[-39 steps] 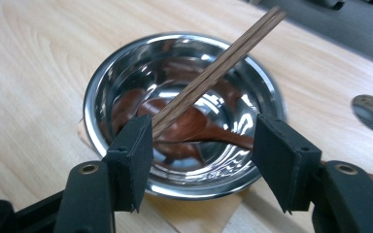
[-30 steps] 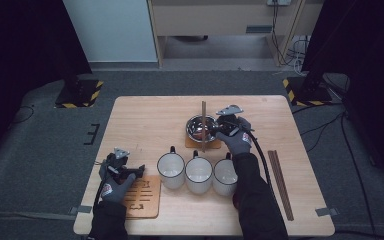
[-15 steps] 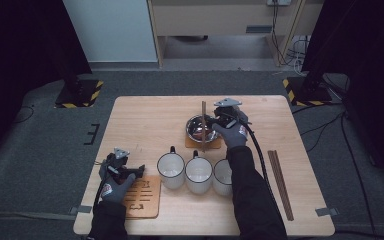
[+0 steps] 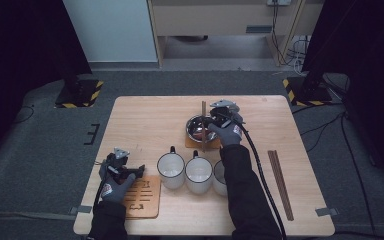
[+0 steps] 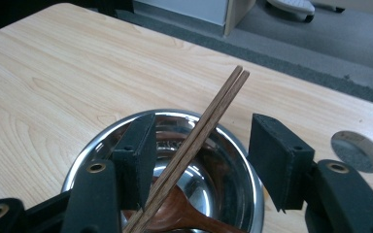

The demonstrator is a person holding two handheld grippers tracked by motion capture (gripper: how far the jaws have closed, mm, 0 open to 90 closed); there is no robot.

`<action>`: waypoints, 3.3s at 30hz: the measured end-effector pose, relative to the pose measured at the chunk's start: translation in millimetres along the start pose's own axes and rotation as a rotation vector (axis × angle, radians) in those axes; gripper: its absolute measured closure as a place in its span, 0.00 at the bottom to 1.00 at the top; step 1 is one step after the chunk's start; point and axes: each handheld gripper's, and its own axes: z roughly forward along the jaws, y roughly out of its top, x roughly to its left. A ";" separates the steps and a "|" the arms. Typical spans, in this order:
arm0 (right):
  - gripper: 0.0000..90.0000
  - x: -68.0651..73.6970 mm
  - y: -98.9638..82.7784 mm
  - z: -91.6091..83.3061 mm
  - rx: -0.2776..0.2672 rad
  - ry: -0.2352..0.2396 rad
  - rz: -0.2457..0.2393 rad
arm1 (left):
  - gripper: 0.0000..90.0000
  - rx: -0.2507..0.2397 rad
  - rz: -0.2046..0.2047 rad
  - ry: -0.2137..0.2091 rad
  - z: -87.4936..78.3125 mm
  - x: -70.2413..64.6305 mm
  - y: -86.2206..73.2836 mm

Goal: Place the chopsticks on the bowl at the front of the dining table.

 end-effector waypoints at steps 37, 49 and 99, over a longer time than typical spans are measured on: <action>0.49 -4.7 -21.7 20.9 0.077 -0.045 -0.010 | 0.00 0.000 0.000 0.000 0.0 0.0 0.0; 0.48 -2.0 -20.6 18.8 0.059 -0.023 -0.016 | 0.00 0.000 0.000 0.000 0.0 0.0 0.0; 0.39 -59.0 -42.1 -110.8 -0.076 -0.074 0.067 | 0.00 0.000 0.000 0.000 0.0 0.0 0.0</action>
